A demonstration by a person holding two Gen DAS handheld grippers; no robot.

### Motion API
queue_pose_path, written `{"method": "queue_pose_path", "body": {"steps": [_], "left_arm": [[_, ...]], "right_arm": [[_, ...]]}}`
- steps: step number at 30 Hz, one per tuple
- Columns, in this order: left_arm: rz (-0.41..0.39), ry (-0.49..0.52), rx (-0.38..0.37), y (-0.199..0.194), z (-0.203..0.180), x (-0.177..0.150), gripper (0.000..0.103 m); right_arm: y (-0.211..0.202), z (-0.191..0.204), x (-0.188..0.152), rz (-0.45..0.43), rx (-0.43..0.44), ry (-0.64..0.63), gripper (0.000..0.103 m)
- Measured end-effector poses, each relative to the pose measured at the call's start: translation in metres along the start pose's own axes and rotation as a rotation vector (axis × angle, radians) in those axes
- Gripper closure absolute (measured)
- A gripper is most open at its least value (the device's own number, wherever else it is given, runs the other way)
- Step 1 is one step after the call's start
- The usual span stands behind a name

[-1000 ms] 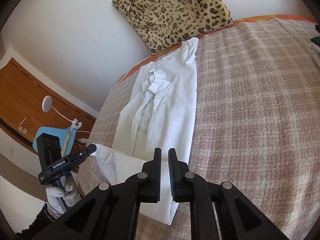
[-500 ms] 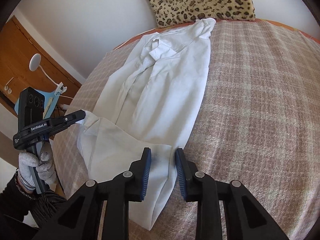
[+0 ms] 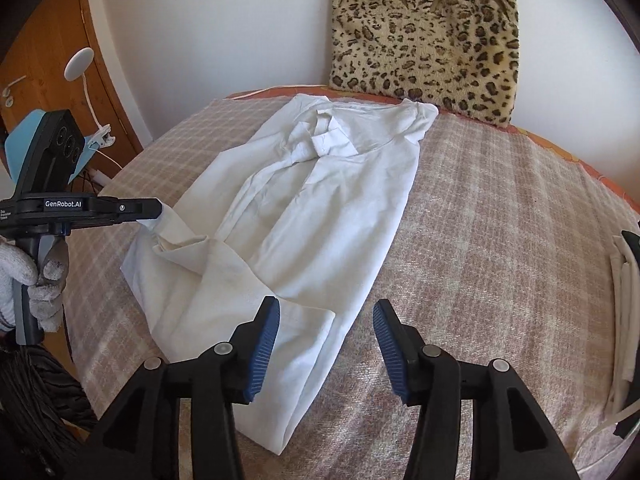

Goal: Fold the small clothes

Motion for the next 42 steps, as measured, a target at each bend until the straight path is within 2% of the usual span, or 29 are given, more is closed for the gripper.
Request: {"method": "queue_pose_path", "body": {"steps": [3, 7, 11, 14, 16, 17, 21, 23, 25, 27, 32, 37, 39, 40, 42], "left_arm": [[0.000, 0.003, 0.004, 0.001, 0.000, 0.001, 0.099], [-0.001, 0.000, 0.007, -0.001, 0.002, 0.001, 0.099], [0.003, -0.006, 0.005, 0.000, 0.005, 0.000, 0.099], [0.006, -0.005, 0.004, 0.000, 0.005, 0.000, 0.099], [0.005, -0.005, 0.005, 0.001, 0.004, 0.000, 0.099], [0.006, -0.005, 0.005, 0.001, 0.004, 0.000, 0.099], [0.005, -0.005, 0.008, 0.001, 0.004, 0.000, 0.099], [0.004, -0.005, 0.008, 0.001, 0.004, 0.000, 0.099], [0.004, -0.008, 0.005, 0.000, 0.005, -0.001, 0.099], [0.005, -0.011, -0.001, -0.002, 0.004, -0.001, 0.099], [0.003, -0.030, -0.003, -0.003, 0.006, 0.006, 0.099], [0.012, -0.079, 0.004, 0.007, 0.012, 0.015, 0.099], [0.041, -0.117, 0.032, 0.010, 0.016, 0.019, 0.094], [0.053, -0.136, 0.039, 0.011, 0.018, 0.022, 0.088], [0.039, -0.148, 0.046, 0.005, 0.021, 0.027, 0.085]], "right_arm": [[0.011, 0.000, 0.002, 0.017, 0.013, -0.017, 0.056], [0.031, -0.007, -0.002, 0.066, 0.038, 0.024, 0.067], [0.026, -0.008, -0.005, 0.060, 0.050, 0.024, 0.078], [0.022, 0.001, -0.006, 0.064, 0.007, -0.050, 0.077], [0.019, 0.011, -0.005, 0.055, -0.058, -0.134, 0.068], [0.019, 0.014, -0.005, 0.054, -0.070, -0.159, 0.069], [0.022, 0.020, -0.006, 0.067, -0.039, -0.169, 0.074], [0.021, 0.018, -0.005, 0.066, -0.021, -0.145, 0.081], [0.019, 0.015, -0.005, 0.060, -0.018, -0.119, 0.095], [0.016, 0.011, -0.004, 0.047, 0.001, -0.090, 0.100], [0.000, -0.003, 0.012, -0.031, 0.026, -0.003, 0.101], [0.006, -0.020, 0.031, -0.063, -0.040, 0.015, 0.101], [0.016, -0.023, 0.035, -0.049, -0.049, 0.011, 0.101], [0.020, -0.023, 0.035, -0.039, -0.049, 0.004, 0.101], [0.026, -0.021, 0.034, -0.020, -0.054, -0.012, 0.101]]}}
Point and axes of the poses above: each gripper's, at about its wrist camera, not at the fingertips, and y roughly the way its jaws point, z to its left, x to its top, the point moved 6 cm from there along y, roughly the way its jaws point, and after that the axes turned 8 degrees about -y, right-handed, at the moved point
